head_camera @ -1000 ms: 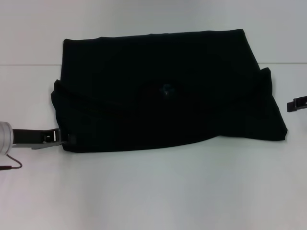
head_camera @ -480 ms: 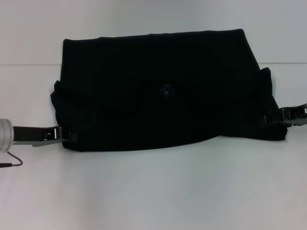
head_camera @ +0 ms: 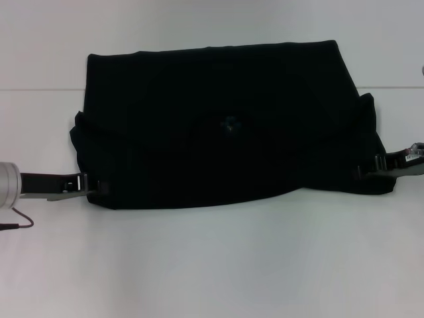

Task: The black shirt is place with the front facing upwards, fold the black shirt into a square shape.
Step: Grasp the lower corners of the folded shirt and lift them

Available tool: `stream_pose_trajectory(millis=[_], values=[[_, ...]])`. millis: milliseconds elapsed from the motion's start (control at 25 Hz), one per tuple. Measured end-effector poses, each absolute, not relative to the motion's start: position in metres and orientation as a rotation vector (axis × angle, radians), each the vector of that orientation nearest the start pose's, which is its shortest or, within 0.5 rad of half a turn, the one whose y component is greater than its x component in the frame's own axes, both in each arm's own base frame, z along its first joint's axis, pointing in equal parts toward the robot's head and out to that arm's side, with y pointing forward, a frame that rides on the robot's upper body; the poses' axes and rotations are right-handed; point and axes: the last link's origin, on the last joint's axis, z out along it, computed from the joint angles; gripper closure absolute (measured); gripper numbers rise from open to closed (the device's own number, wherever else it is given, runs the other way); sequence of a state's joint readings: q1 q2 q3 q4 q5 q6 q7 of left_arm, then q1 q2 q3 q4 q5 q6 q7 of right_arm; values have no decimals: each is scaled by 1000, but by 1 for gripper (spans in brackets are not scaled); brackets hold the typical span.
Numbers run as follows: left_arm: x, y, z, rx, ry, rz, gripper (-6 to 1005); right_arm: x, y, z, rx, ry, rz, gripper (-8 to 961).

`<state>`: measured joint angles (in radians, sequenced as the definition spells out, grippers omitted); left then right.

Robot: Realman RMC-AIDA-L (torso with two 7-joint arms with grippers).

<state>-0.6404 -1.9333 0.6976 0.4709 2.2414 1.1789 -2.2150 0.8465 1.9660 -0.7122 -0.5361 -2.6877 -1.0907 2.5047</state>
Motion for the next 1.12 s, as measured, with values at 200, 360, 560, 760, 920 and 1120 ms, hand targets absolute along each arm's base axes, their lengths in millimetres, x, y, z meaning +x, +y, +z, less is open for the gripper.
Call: stream_pose_trajectory(millis=[200, 360, 560, 760, 920, 1120], values=[[-322, 378, 23, -2144, -1677, -353, 967, 286, 425, 24, -2092, 1555, -67, 379], [-323, 377, 23, -2144, -1680, -352, 964, 288, 425, 26, -2087, 1556, -67, 566], [-323, 376, 23, -2148, -1683, -352, 960, 288, 425, 29, -2085, 1560, -60, 825], [-320, 372, 25, -2189, -1697, -350, 956, 286, 424, 40, -2104, 1555, -61, 901], [-316, 364, 32, -2270, -1722, -336, 953, 286, 414, 56, -2151, 1580, -98, 902], [-303, 340, 43, -2488, -1773, -274, 949, 291, 384, 72, -2274, 1639, -224, 902]])
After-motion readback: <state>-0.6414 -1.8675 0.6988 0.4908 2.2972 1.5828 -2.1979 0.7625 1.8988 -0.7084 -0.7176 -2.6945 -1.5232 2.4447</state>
